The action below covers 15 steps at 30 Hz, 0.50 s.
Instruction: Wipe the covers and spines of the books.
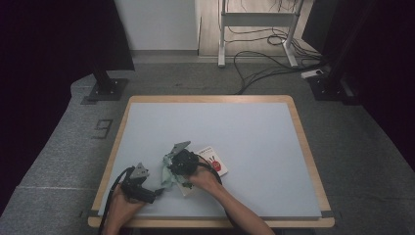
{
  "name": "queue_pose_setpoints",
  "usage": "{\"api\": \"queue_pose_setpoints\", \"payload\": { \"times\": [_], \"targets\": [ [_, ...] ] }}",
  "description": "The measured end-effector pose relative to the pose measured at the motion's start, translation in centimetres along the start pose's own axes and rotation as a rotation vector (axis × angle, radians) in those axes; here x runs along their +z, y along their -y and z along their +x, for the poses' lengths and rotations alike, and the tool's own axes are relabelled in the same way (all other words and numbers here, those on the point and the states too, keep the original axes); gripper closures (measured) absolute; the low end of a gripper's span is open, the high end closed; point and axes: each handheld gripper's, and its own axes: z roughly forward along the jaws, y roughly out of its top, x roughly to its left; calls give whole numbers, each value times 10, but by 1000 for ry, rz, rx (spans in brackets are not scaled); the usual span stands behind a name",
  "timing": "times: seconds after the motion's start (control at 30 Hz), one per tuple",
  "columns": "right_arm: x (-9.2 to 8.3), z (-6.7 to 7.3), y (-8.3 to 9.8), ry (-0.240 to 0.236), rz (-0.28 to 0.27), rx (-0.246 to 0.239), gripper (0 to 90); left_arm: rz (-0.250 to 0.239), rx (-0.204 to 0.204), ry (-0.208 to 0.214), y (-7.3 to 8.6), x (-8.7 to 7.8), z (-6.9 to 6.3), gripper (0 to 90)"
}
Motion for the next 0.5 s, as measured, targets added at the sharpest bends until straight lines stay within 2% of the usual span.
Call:
{"api": "queue_pose_setpoints", "payload": {
  "times": [0.3,0.5],
  "targets": [
    [-3,-11,4,29,2,18,774,2,2,1,0,0,0,0],
    [-13,-27,13,66,5,49,774,0,-1,1,0,0,0,0]
  ]
}}
